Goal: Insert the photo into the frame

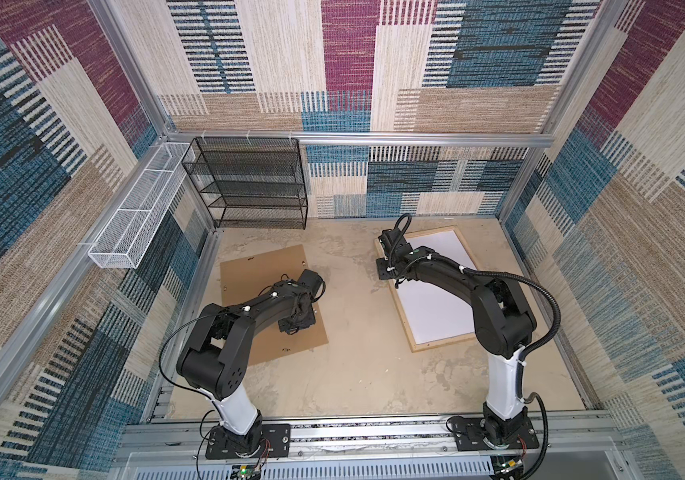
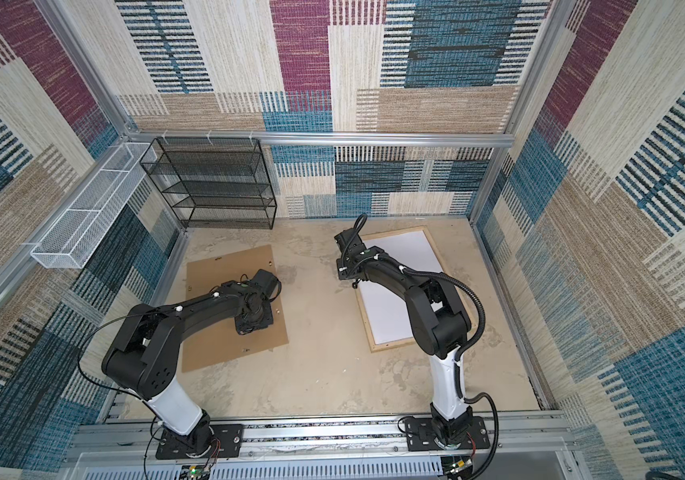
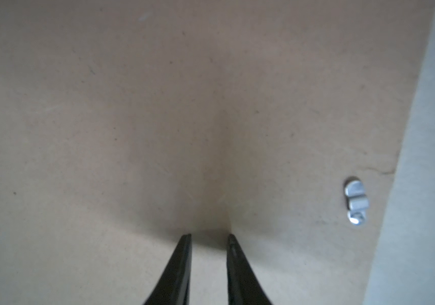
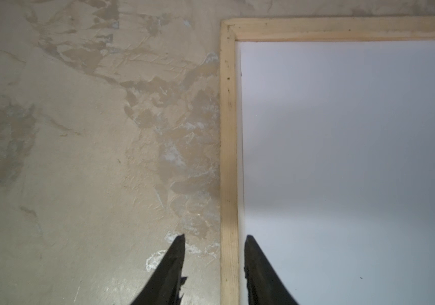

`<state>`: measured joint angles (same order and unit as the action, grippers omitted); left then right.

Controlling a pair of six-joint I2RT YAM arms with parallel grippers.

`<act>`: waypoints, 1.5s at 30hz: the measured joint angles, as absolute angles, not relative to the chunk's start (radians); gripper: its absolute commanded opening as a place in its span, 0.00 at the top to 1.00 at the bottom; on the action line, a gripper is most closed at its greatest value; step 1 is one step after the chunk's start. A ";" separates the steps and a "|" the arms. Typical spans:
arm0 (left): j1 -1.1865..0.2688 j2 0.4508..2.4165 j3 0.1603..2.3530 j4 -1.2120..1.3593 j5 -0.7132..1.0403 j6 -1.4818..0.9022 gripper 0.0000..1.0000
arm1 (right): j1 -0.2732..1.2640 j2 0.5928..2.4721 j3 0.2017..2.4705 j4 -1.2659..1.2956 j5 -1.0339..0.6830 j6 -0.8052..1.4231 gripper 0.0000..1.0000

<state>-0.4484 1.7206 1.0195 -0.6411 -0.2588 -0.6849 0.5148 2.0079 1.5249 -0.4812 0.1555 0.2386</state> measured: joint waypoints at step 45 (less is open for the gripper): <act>-0.234 1.015 0.530 -0.744 -0.148 -0.764 0.34 | 0.673 2.096 1.468 -0.284 -0.316 0.297 0.51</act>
